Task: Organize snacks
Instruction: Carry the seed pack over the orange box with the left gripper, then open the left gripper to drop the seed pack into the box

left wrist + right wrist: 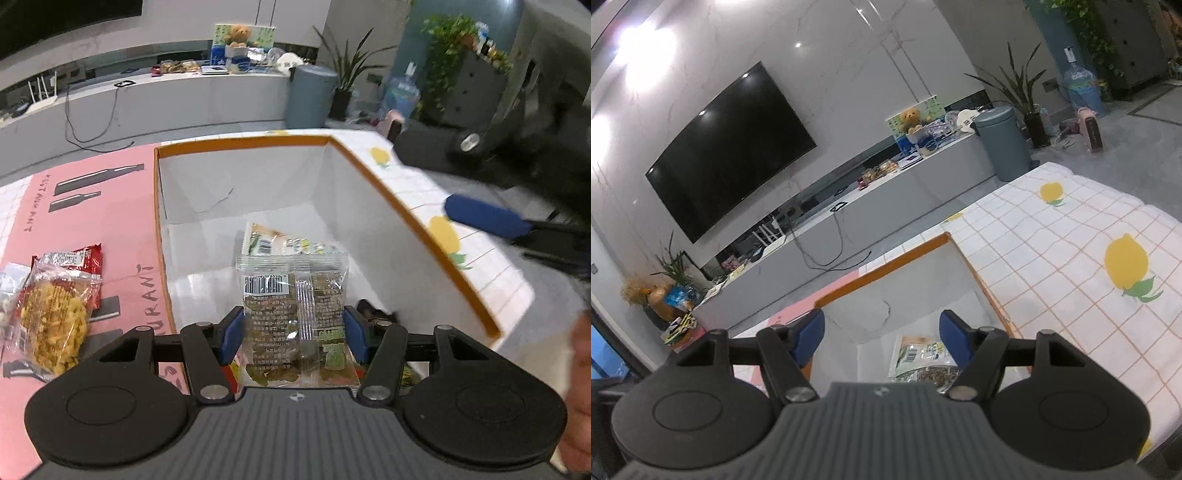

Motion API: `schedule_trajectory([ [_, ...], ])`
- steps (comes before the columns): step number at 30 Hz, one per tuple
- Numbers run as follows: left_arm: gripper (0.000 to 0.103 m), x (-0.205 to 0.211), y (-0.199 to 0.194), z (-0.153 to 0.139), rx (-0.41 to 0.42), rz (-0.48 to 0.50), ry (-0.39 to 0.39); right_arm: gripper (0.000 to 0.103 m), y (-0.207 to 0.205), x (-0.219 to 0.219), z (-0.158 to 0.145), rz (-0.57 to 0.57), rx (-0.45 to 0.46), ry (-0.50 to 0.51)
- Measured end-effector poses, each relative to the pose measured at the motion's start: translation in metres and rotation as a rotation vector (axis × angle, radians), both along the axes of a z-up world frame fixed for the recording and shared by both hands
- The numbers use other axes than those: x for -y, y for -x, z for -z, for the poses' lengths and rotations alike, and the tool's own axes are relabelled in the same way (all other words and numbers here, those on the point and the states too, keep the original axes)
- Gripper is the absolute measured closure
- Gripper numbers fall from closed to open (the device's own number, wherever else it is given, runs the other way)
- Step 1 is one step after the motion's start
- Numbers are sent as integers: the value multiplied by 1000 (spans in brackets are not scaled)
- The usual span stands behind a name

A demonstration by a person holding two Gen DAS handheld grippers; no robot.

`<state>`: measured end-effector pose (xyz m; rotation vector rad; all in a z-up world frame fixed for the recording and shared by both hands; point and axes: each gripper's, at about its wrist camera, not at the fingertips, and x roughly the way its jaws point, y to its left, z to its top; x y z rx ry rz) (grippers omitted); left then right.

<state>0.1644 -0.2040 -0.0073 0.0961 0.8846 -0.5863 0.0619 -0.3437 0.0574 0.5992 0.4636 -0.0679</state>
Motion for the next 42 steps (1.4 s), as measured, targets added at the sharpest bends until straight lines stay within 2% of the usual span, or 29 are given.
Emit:
schedule_trajectory([
  [6,39,18,-2,5,39,-13,-38,35,0,4,1,14,1,-14],
  [12,39,30,-9,1,-13,-8,46,35,5,11,1,42,17,-34],
  [18,39,46,-11,-3,-39,27,102,35,12,14,0,80,33,-50],
  [24,39,57,-13,2,-51,9,143,36,19,25,0,119,34,-62],
  [32,39,66,-41,2,-77,-58,132,36,27,33,-5,159,63,-69],
  [37,39,60,-63,-10,-50,-85,123,36,28,40,-2,180,52,-89],
  [42,39,51,-86,-9,-60,-136,55,36,28,42,-2,181,51,-90],
])
